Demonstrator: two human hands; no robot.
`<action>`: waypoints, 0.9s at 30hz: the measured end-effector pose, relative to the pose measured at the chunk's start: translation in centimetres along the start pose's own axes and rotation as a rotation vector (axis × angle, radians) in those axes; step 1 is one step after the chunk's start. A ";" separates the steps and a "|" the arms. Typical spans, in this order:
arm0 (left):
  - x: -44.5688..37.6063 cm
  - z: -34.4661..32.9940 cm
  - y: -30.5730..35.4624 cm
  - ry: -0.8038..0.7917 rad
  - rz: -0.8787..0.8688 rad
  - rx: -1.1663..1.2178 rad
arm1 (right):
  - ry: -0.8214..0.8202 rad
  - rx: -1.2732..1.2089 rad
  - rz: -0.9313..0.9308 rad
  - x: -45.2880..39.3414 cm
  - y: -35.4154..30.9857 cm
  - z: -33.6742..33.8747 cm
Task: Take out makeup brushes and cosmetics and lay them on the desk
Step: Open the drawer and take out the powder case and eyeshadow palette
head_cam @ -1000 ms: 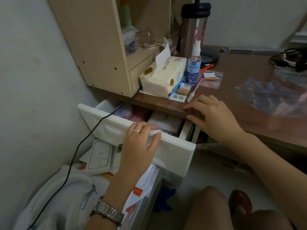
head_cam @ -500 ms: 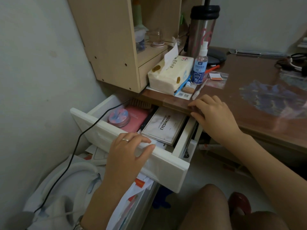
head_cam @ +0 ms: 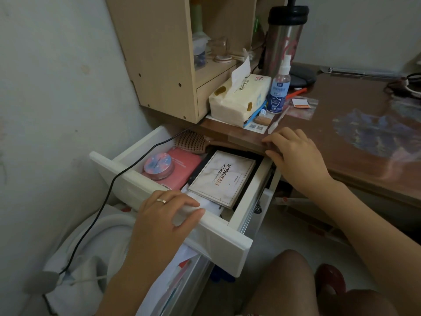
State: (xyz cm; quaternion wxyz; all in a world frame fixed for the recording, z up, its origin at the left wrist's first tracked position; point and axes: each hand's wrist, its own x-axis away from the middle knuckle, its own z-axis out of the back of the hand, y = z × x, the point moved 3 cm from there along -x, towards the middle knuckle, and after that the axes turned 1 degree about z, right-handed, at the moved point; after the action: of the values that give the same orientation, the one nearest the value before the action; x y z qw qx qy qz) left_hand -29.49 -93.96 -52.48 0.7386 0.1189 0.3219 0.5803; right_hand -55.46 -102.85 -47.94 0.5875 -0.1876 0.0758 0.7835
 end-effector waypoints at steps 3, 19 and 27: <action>-0.2 0.4 0.2 -0.023 0.003 -0.035 | -0.005 -0.001 -0.005 0.0 0.0 0.0; -7.2 2.4 -0.8 -0.108 0.187 -0.120 | -0.059 -0.016 0.004 -1.7 -1.9 1.1; -11.9 -0.6 -5.0 -0.415 0.218 -0.389 | -0.067 -0.041 0.056 -2.9 -3.5 0.3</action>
State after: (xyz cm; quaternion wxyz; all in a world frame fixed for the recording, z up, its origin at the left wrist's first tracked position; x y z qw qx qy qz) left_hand -27.34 -106.69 -51.65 0.7307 0.1250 0.0322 0.6703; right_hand -51.45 -104.30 -46.18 0.5637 -0.1710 0.0450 0.8068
